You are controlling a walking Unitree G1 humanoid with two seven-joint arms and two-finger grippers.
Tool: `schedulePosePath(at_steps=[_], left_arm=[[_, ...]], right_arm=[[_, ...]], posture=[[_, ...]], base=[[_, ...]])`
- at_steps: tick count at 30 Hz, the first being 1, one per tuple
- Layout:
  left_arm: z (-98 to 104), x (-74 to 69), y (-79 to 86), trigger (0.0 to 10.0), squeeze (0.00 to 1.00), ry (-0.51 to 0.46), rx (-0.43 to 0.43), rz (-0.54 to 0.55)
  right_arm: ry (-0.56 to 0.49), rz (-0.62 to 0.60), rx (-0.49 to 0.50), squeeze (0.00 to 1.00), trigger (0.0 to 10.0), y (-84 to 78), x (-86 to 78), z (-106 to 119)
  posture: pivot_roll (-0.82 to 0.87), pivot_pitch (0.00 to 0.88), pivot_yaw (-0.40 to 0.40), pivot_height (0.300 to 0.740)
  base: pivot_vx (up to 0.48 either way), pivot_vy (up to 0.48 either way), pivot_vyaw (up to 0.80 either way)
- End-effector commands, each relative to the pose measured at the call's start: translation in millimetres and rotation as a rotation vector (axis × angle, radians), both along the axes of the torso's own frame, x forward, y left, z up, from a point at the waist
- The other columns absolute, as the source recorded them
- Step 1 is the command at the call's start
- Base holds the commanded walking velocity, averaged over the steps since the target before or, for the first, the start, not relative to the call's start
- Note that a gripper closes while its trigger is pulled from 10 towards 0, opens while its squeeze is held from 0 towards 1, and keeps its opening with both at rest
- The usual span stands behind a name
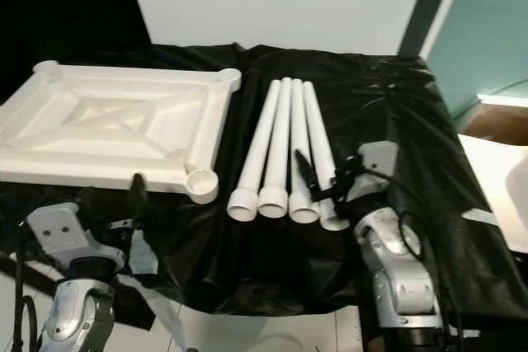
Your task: Building children table
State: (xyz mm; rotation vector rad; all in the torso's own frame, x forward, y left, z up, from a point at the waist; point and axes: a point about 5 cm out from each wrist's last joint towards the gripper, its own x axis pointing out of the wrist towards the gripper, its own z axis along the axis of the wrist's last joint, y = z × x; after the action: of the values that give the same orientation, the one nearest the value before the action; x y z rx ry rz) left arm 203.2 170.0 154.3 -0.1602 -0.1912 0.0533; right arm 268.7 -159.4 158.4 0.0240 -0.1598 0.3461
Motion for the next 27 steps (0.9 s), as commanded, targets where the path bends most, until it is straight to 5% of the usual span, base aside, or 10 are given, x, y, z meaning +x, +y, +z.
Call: schedulePosePath(at_steps=[1, 24, 25, 27], left_arm=[[-5.3, 0.8, -4.5, 10.0, 0.0, 0.018, 0.01, -0.01], [-6.9, 17.3, -3.8, 10.0, 0.0, 0.041, 0.083, -0.071], [-16.5, 23.0, -2.4, 10.0, 1.0, 0.058, 0.076, -0.088], [-16.5, 23.0, -2.4, 10.0, 1.0, 0.058, 0.076, -0.088]], right_arm=[[0.001, 0.011, -0.004, 0.0, 10.0, 1.9, 0.3, -3.7], [-0.017, 0.036, -0.021, 0.0, 10.0, 4.2, 11.8, -6.6], [-0.006, 0.037, -0.028, 1.0, 10.0, 1.6, 13.6, -13.4], [-0.006, 0.037, -0.028, 1.0, 10.0, 1.6, 13.6, -13.4]], posture=[[0.15, 0.089, -0.016, 0.74], [0.11, 0.095, 0.017, 0.74], [0.1, 0.094, 0.023, 0.74], [0.1, 0.094, 0.023, 0.74]], base=[[0.0, 0.0, 0.0], [0.0, 0.0, 0.0], [0.0, 0.0, 0.0], [0.0, 0.0, 0.0]])
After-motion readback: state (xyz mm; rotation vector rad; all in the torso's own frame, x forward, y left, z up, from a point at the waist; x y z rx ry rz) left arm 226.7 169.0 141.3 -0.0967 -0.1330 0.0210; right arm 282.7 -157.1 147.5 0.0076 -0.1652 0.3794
